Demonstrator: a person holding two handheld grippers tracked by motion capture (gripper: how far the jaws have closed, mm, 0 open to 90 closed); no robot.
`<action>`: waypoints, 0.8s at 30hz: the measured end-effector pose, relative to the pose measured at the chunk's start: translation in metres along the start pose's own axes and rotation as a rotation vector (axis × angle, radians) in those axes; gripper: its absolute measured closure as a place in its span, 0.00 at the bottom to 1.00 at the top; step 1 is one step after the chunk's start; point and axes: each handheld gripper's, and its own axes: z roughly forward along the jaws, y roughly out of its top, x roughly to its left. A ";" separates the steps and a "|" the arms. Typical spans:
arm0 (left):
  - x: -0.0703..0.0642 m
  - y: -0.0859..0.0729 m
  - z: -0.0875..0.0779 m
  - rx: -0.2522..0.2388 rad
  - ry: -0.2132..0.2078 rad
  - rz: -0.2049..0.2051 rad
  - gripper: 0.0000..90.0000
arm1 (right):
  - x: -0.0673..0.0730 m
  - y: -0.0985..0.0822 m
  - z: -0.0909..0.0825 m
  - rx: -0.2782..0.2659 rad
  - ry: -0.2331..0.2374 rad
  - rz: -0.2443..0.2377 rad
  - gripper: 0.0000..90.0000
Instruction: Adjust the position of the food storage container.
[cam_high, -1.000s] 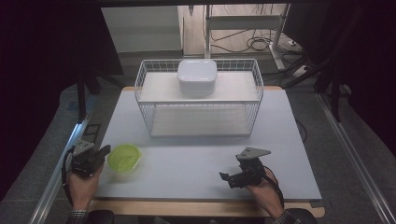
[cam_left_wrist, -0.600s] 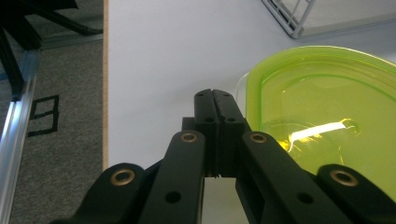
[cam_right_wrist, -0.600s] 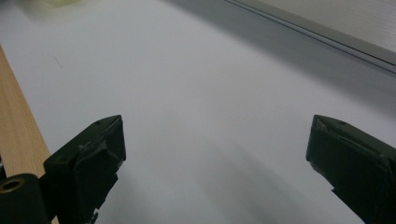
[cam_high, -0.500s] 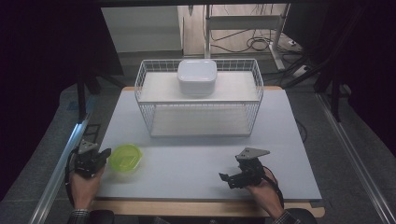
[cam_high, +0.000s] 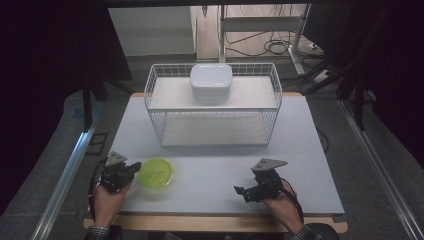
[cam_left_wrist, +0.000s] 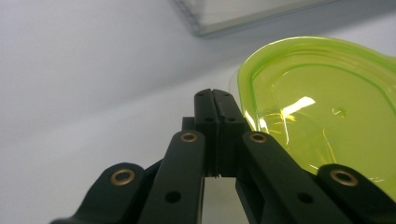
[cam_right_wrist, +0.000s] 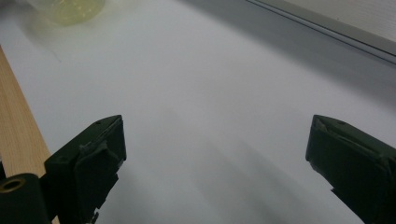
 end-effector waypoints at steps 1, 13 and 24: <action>0.000 0.000 0.000 0.000 0.000 0.000 1.00 | 0.000 0.000 0.000 0.000 0.000 0.000 0.06; 0.012 -0.007 0.010 0.067 -0.072 0.027 0.99 | 0.000 -0.001 0.001 0.007 -0.001 -0.002 0.06; -0.004 -0.008 0.022 0.132 -0.154 0.069 1.00 | 0.000 -0.001 0.002 0.012 -0.001 -0.005 0.06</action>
